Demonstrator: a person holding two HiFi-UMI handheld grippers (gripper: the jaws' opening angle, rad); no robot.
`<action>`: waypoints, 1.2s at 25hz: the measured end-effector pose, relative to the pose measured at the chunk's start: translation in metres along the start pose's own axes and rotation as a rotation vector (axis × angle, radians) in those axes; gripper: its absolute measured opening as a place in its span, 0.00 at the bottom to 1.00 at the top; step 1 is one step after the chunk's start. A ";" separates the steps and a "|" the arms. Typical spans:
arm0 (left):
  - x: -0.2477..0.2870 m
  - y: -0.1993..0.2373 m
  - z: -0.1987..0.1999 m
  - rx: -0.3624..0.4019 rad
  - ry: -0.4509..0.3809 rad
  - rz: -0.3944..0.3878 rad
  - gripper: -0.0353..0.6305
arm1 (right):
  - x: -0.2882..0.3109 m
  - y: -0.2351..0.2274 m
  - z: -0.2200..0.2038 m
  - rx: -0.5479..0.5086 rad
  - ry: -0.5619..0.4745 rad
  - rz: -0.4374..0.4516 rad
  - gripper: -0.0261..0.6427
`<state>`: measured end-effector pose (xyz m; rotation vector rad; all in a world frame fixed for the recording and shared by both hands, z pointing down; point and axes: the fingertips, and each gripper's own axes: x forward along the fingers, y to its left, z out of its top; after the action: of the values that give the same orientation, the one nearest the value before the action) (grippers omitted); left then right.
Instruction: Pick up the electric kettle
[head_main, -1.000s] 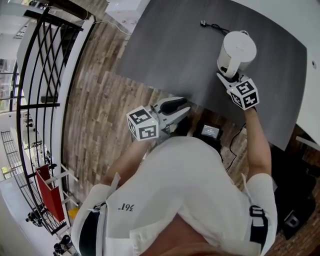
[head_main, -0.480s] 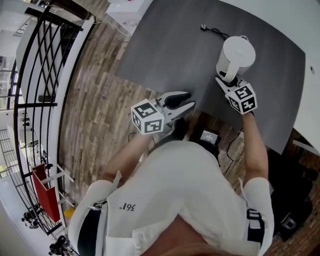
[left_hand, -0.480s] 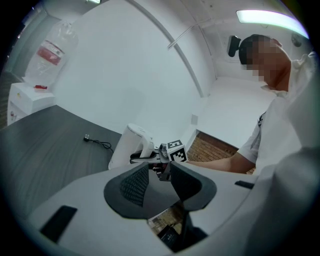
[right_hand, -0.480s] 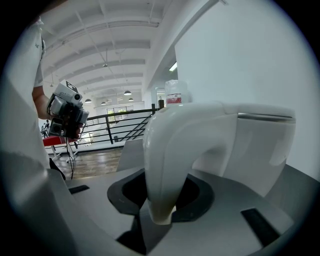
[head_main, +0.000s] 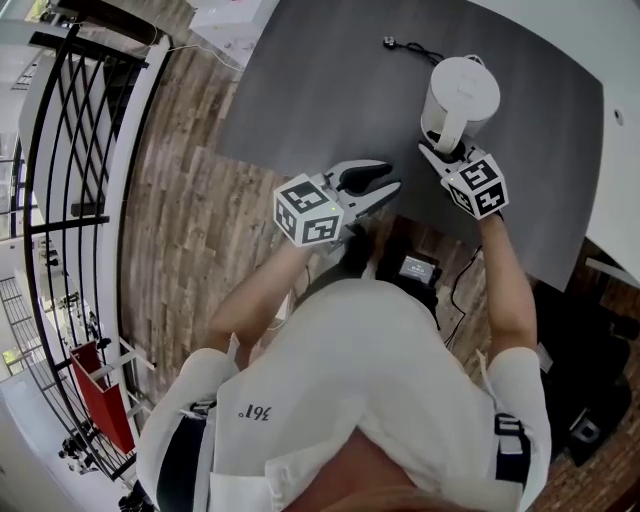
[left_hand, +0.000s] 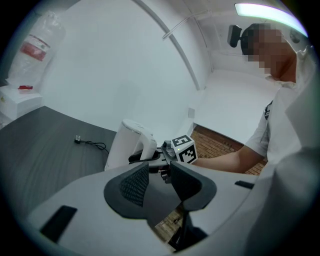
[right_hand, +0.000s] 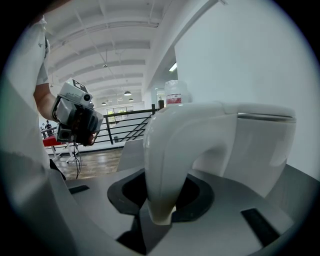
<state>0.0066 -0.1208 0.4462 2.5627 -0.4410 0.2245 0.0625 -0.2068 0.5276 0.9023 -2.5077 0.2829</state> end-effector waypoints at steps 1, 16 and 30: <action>0.003 0.002 0.000 0.001 0.003 -0.001 0.23 | 0.000 0.000 0.000 0.000 0.000 0.001 0.21; 0.053 0.074 0.033 0.111 0.066 -0.002 0.24 | -0.002 0.005 0.004 -0.017 -0.006 0.024 0.21; 0.103 0.134 0.004 0.278 0.212 0.024 0.34 | -0.010 0.006 0.004 -0.023 -0.012 0.052 0.21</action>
<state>0.0560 -0.2588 0.5310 2.7638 -0.3822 0.5970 0.0640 -0.1984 0.5187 0.8329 -2.5435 0.2651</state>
